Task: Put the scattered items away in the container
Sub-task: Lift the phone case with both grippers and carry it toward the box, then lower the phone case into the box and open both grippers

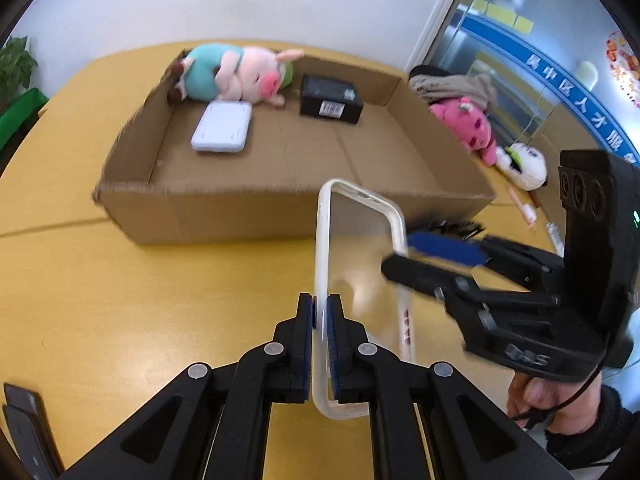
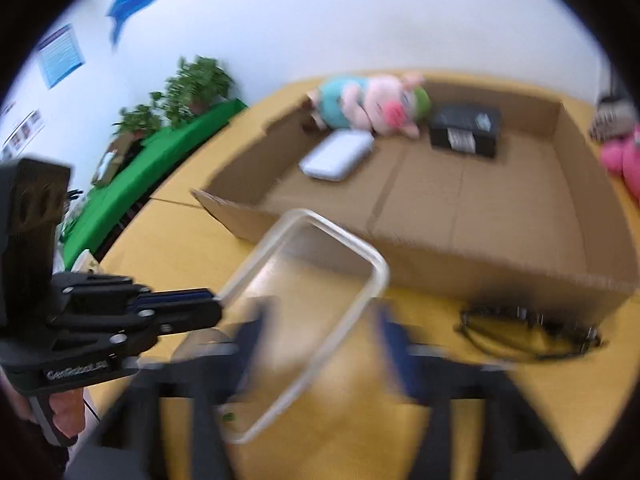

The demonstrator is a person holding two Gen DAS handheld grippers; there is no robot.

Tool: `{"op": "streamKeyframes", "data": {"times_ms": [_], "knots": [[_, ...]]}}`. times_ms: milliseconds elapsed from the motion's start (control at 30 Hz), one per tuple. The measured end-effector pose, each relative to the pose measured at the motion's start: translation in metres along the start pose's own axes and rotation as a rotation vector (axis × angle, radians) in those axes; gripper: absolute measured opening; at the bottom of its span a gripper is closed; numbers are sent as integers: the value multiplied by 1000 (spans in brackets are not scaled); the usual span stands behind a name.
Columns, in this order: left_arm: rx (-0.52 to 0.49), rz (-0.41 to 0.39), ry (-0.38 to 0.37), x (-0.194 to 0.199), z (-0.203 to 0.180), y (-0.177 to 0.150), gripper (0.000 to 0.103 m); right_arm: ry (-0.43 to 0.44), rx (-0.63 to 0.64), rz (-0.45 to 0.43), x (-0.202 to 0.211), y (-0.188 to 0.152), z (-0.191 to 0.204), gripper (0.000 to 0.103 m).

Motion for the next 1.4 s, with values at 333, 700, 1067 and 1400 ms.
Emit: {"op": "streamKeyframes", "data": {"times_ms": [333, 700, 1067, 1400], "knots": [[147, 90, -8, -33, 20, -47, 6, -116, 12, 136, -53, -25, -12, 67], [160, 62, -49, -33, 18, -54, 6, -147, 48, 105, -45, -27, -10, 12], [96, -118, -67, 30, 2, -9, 6, -104, 85, -105, 33, 43, 24, 10], [11, -217, -71, 55, 0, 71, 6, -102, 101, -236, 63, 119, 22, 10]]}}
Point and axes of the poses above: each gripper's, at about its wrist camera, not at the fingertips, and x roughly against the way its jaws point, z to its left, y to its top, the point moved 7 cm from there along -x, roughly the way its jaws point, and after that the axes turned 4 degrees about -x, right-handed, at the moved point
